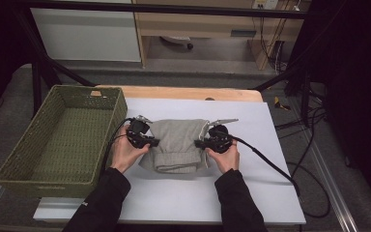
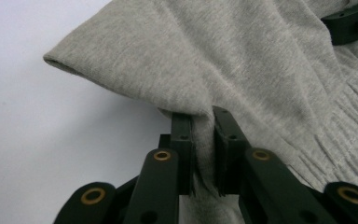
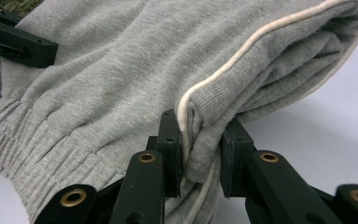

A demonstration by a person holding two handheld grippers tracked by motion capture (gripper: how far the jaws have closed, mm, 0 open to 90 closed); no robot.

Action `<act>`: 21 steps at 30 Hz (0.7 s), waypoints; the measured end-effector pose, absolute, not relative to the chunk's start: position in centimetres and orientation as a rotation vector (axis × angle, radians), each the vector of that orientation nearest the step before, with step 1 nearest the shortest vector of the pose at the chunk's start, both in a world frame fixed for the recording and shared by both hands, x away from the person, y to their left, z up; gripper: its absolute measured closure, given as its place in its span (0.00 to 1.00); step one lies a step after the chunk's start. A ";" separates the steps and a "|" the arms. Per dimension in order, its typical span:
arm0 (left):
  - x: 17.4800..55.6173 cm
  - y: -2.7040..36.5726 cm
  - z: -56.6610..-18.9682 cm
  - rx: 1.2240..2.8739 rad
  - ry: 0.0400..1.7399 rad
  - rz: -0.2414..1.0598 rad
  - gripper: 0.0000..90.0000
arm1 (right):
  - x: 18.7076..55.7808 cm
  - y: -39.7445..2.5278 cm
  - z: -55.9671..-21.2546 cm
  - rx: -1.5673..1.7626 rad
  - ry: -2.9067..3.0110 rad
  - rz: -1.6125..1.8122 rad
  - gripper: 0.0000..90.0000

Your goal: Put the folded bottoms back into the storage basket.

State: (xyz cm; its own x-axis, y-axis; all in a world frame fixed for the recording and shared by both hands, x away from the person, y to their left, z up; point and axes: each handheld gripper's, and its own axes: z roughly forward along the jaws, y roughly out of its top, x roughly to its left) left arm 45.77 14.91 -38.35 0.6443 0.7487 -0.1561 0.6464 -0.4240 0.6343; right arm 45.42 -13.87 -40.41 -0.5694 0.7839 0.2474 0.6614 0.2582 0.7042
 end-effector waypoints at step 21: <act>44.6 15.4 -36.6 2.182 1.033 0.180 0.89 | 43.8 -14.3 -39.0 1.349 2.347 1.277 0.82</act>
